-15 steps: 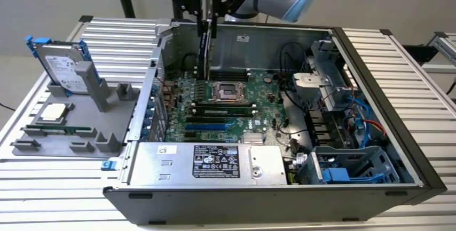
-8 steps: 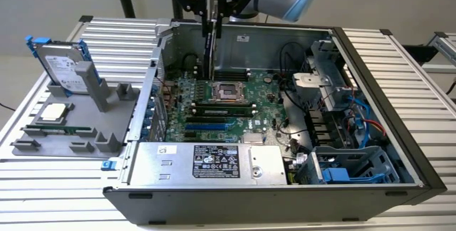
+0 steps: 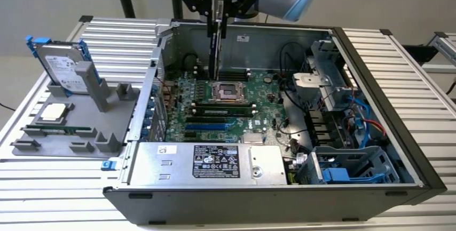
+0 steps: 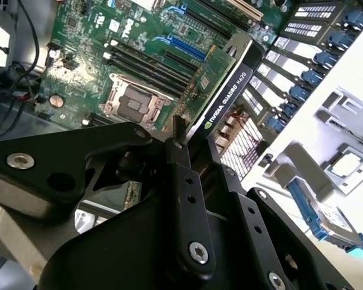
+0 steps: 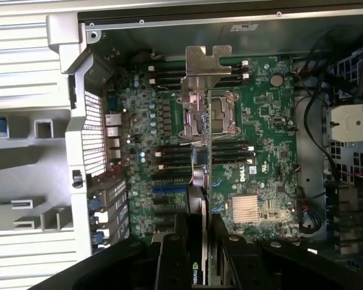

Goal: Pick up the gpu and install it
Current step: 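Pick up the gpu and move the gpu toward the slot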

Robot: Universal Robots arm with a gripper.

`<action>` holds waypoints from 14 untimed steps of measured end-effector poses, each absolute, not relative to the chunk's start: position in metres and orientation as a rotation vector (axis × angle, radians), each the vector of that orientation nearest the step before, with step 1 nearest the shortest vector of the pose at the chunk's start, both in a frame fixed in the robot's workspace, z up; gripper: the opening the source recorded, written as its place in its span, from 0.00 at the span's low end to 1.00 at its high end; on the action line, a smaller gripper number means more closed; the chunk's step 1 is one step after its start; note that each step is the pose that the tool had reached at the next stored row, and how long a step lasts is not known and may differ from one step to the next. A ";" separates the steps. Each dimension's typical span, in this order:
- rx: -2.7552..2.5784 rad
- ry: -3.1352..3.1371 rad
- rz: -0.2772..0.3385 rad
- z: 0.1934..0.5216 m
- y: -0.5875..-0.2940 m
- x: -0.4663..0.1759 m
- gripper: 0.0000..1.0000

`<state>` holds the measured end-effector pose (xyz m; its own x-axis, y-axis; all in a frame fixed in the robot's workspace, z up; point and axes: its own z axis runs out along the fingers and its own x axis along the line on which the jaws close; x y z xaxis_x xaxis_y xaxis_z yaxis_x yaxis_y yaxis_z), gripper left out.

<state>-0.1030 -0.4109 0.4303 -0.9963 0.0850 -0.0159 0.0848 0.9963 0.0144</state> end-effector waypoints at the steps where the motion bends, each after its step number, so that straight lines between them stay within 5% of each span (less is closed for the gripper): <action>1: 0.133 3.122 0.021 0.430 -0.411 -0.102 0.00; 14: 0.133 3.122 0.021 0.430 -0.411 -0.090 0.00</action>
<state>-0.0900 -0.4109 0.4303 -0.9963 0.0850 -0.0159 0.0848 0.9963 0.0143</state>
